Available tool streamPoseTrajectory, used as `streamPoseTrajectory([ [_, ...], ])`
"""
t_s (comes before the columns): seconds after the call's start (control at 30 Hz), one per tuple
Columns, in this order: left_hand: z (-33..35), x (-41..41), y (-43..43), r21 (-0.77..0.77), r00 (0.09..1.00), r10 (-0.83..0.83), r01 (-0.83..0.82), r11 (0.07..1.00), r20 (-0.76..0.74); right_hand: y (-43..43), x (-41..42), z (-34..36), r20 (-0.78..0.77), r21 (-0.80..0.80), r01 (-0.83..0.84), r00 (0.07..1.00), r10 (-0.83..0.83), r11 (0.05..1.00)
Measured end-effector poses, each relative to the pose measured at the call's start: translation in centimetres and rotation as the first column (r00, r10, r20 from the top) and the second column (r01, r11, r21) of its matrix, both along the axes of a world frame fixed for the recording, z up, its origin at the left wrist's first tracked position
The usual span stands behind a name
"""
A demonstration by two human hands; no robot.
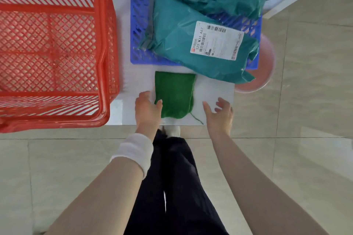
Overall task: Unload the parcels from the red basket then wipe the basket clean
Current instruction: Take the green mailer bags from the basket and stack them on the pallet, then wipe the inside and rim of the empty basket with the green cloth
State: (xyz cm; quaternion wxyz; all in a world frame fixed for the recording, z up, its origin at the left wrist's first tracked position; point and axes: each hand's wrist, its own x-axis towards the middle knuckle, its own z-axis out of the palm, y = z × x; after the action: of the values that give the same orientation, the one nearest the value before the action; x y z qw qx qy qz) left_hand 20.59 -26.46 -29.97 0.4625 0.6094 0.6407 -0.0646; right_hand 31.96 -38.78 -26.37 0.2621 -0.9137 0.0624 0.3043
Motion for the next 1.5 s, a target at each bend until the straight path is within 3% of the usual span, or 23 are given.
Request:
streamPoseTrajectory([
  [0.17, -2.8, 0.4, 0.5, -0.024, 0.996, -0.050, 0.052, 0.998, 0.067, 3.5, 2.7, -1.7, 0.021, 0.224, 0.100, 0.994, -0.107, 0.970],
  [0.3, -3.9, 1.4, 0.8, -0.010, 0.996, -0.004, 0.005, 1.000, 0.094, 5.7, 4.8, -2.3, 0.082, 0.293, 0.118, 0.985, -0.148, 0.949],
  [0.43, -3.7, 1.6, 1.0, -0.035, 0.996, 0.054, -0.051, 0.998, 0.076, 4.9, 2.1, -3.9, 0.012, 0.150, 0.153, 0.988, -0.156, 0.977],
  [0.57, -3.9, 2.1, 1.5, -0.064, 0.995, 0.063, -0.058, 0.996, 0.083, 4.2, -1.9, -6.1, -0.107, -0.020, 0.033, 0.994, -0.035, 0.999],
  [0.7, -3.8, 2.8, 1.4, -0.052, 0.994, -0.056, 0.061, 0.997, 0.089, 5.2, -2.0, -6.6, -0.128, 0.030, 0.066, 0.990, -0.062, 0.997],
  [0.77, -3.2, 2.6, 1.0, -0.029, 0.991, -0.058, 0.061, 0.998, 0.120, 5.3, -1.6, -6.2, -0.230, 0.126, 0.060, 0.973, -0.030, 0.990],
  [0.87, -1.3, 1.2, -0.3, -0.029, 0.979, 0.056, -0.051, 0.998, 0.194, 3.9, -1.8, -3.8, -0.442, 0.278, 0.230, 0.893, -0.088, 0.933],
  [1.0, 3.9, -1.3, -3.0, -0.106, 0.930, 0.195, -0.169, 0.980, 0.313, 0.6, -2.9, 2.5, -0.578, 0.387, 0.456, 0.797, -0.175, 0.801],
  [1.17, 14.5, -4.1, -6.3, -0.224, 0.829, 0.309, -0.228, 0.948, 0.467, -2.4, -5.4, 12.9, -0.734, 0.453, 0.593, 0.672, -0.099, 0.665],
  [1.33, 22.8, -6.3, -4.8, -0.111, 0.763, 0.203, -0.172, 0.979, 0.613, -1.9, -8.0, 19.9, -0.810, 0.533, 0.701, 0.585, 0.045, 0.473],
  [1.5, 27.0, -8.8, 2.1, 0.083, 0.736, 0.077, -0.179, 0.980, 0.672, 4.9, -10.4, 23.4, -0.789, 0.580, 0.662, 0.601, 0.127, 0.475],
])
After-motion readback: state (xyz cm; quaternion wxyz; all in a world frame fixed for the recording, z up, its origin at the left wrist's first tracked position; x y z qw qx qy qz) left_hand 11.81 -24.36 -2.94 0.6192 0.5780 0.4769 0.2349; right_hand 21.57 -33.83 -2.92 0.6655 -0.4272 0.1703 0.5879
